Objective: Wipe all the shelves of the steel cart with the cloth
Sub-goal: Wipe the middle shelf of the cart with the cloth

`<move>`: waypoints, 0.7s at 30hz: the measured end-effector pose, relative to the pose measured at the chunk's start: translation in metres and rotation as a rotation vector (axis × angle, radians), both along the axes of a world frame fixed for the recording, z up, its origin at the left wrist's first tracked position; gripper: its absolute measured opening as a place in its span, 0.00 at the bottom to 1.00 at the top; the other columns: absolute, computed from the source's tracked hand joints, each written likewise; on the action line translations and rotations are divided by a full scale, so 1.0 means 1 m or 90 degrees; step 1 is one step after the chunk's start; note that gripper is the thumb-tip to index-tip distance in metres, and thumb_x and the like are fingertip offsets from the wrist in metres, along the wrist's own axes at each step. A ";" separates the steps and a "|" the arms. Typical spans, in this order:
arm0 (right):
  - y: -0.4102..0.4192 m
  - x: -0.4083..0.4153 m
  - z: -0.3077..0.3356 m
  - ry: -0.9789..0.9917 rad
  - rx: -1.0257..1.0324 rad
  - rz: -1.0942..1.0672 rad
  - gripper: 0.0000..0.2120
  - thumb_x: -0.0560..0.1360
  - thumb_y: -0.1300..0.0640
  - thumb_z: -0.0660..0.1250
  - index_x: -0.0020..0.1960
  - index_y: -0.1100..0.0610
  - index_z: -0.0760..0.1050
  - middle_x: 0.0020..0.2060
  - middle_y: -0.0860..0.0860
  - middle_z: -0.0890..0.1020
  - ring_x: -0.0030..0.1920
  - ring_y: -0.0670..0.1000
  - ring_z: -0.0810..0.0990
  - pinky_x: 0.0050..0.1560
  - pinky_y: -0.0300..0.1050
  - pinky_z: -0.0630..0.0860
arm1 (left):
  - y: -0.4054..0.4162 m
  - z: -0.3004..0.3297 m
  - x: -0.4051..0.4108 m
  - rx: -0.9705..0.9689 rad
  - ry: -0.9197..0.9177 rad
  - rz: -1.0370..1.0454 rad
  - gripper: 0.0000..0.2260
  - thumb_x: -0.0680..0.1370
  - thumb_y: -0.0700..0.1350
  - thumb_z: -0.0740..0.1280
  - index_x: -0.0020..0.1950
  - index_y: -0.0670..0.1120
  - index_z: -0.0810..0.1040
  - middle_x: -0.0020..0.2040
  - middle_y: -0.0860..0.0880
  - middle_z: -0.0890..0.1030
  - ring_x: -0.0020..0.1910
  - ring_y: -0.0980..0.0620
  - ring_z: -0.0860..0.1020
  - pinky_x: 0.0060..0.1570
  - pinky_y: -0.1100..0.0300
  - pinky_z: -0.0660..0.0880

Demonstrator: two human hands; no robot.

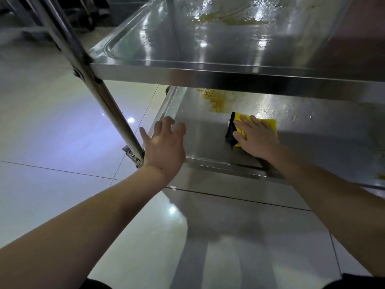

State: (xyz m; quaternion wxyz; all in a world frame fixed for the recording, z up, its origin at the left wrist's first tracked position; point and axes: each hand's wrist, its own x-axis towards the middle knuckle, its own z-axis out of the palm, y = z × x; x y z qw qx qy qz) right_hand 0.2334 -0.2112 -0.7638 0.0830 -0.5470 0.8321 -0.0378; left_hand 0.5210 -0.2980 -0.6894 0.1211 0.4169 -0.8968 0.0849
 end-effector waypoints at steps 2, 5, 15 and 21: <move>-0.005 0.005 0.000 0.002 -0.002 0.003 0.29 0.85 0.37 0.45 0.84 0.43 0.53 0.85 0.46 0.52 0.84 0.54 0.47 0.82 0.59 0.48 | 0.001 -0.004 -0.007 -0.024 0.005 -0.034 0.19 0.71 0.35 0.64 0.60 0.49 0.76 0.62 0.45 0.72 0.61 0.41 0.73 0.65 0.31 0.67; -0.012 0.011 0.000 -0.001 0.003 0.017 0.29 0.85 0.36 0.44 0.84 0.42 0.52 0.85 0.46 0.51 0.84 0.54 0.47 0.83 0.59 0.47 | 0.003 -0.009 -0.013 0.008 -0.009 -0.083 0.19 0.72 0.34 0.63 0.61 0.49 0.75 0.60 0.46 0.73 0.58 0.43 0.73 0.64 0.41 0.70; 0.025 -0.014 -0.001 0.018 -0.004 0.031 0.29 0.85 0.35 0.43 0.84 0.41 0.53 0.84 0.44 0.53 0.84 0.51 0.49 0.82 0.58 0.49 | 0.009 -0.025 -0.023 0.131 -0.128 -0.128 0.17 0.75 0.32 0.63 0.57 0.51 0.75 0.52 0.51 0.73 0.53 0.48 0.76 0.38 0.55 0.66; 0.044 -0.028 -0.002 0.026 0.018 -0.021 0.29 0.85 0.37 0.44 0.84 0.42 0.53 0.84 0.44 0.51 0.84 0.51 0.48 0.82 0.58 0.48 | 0.006 -0.034 -0.028 0.236 -0.141 -0.107 0.10 0.80 0.37 0.65 0.56 0.51 0.78 0.54 0.49 0.73 0.54 0.45 0.79 0.40 0.52 0.70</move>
